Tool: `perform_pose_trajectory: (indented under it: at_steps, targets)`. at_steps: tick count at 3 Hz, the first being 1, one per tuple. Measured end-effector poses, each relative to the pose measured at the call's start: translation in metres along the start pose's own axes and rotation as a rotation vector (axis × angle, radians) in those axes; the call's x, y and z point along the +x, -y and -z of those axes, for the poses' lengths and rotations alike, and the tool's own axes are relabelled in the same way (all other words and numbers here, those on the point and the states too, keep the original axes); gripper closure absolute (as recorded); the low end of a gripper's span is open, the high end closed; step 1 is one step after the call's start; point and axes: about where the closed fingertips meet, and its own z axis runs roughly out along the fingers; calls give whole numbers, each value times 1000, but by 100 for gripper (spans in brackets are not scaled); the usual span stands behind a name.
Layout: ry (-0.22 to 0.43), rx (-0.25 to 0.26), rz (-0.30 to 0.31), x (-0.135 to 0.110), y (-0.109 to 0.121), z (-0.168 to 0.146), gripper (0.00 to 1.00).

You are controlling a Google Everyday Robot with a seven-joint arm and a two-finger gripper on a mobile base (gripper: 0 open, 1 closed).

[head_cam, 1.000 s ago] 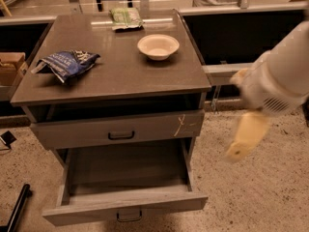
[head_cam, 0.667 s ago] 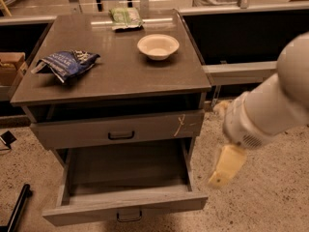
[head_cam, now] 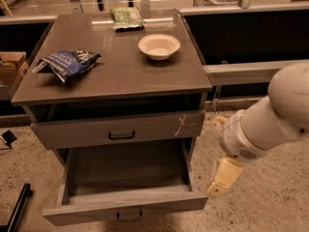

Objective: Close middle drawer

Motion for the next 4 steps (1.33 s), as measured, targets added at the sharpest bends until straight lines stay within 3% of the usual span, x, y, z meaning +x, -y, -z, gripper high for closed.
perform_pose_trajectory:
  at_steps: [1, 2, 3, 4]
  targets:
    - [126, -91, -14, 35, -22, -89, 0]
    - [263, -73, 11, 55, -20, -156, 15]
    - [382, -33, 59, 59, -16, -194, 38]
    - [411, -39, 79, 61, -19, -208, 61]
